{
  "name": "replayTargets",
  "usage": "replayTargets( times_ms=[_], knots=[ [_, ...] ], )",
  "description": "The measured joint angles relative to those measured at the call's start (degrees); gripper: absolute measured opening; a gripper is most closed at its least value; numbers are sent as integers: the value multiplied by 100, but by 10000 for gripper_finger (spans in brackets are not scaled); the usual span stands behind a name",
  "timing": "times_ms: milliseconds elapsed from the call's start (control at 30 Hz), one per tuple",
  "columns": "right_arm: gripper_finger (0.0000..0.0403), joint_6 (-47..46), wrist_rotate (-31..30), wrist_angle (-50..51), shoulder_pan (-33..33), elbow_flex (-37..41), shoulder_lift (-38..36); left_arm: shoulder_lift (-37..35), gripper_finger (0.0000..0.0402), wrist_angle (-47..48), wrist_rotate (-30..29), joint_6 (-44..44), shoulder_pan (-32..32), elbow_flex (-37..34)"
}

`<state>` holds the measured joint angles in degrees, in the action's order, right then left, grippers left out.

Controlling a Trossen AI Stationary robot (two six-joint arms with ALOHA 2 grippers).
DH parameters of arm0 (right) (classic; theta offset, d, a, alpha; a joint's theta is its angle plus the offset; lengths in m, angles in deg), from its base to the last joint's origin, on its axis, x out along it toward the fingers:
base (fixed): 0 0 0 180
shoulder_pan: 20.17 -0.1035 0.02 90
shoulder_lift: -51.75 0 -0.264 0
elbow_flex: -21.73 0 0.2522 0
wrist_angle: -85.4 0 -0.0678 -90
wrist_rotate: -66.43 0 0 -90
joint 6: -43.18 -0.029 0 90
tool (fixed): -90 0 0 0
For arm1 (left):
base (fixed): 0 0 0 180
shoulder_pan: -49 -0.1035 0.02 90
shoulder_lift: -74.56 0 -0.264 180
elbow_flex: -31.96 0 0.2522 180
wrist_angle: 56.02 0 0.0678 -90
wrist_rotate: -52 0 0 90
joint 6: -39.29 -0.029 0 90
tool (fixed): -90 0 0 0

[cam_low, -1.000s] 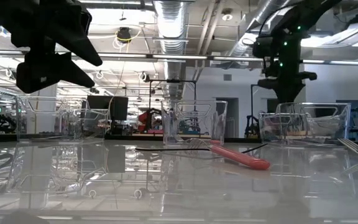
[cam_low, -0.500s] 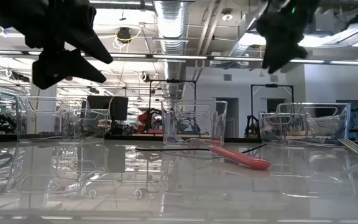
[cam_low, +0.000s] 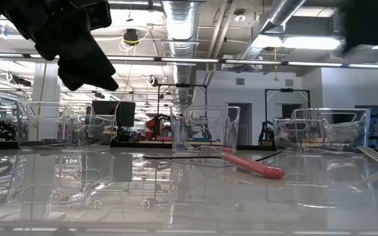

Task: Sort silverware by color (type)
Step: Put the right pink fork into the middle transparent bin

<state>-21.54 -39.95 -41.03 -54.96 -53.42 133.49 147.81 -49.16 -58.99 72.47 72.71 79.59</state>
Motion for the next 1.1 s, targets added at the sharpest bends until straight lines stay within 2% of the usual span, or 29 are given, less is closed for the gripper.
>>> replayTargets(
  times_ms=[167, 267, 333, 467, 667, 933, 1100],
  knots=[
    [180, -2669, 20, 693, -748, 0, 595, 0, 162, -19, 118, -319, -112, 0],
    [180, -4025, 277, 1424, -820, 2, 862, 0, 162, -19, 122, -713, -190, 0],
    [180, -4484, 605, 1737, -785, 2, 1037, 0, 162, -32, 133, -1009, -257, 0],
    [180, -4273, 909, 1691, -654, 4, 1311, 0, 162, -41, 407, -1308, -435, 0],
    [180, -4190, 924, 2015, -465, 7, 1655, 0, 162, -76, 559, -959, -508, 0],
    [171, -3974, 1006, 1885, -442, 225, 1689, 0, 162, -59, 873, -833, -490, 0],
    [159, -4025, 1035, 790, -432, 849, 1644, 0, 162, -54, 870, -690, -490, 0]
  ],
)
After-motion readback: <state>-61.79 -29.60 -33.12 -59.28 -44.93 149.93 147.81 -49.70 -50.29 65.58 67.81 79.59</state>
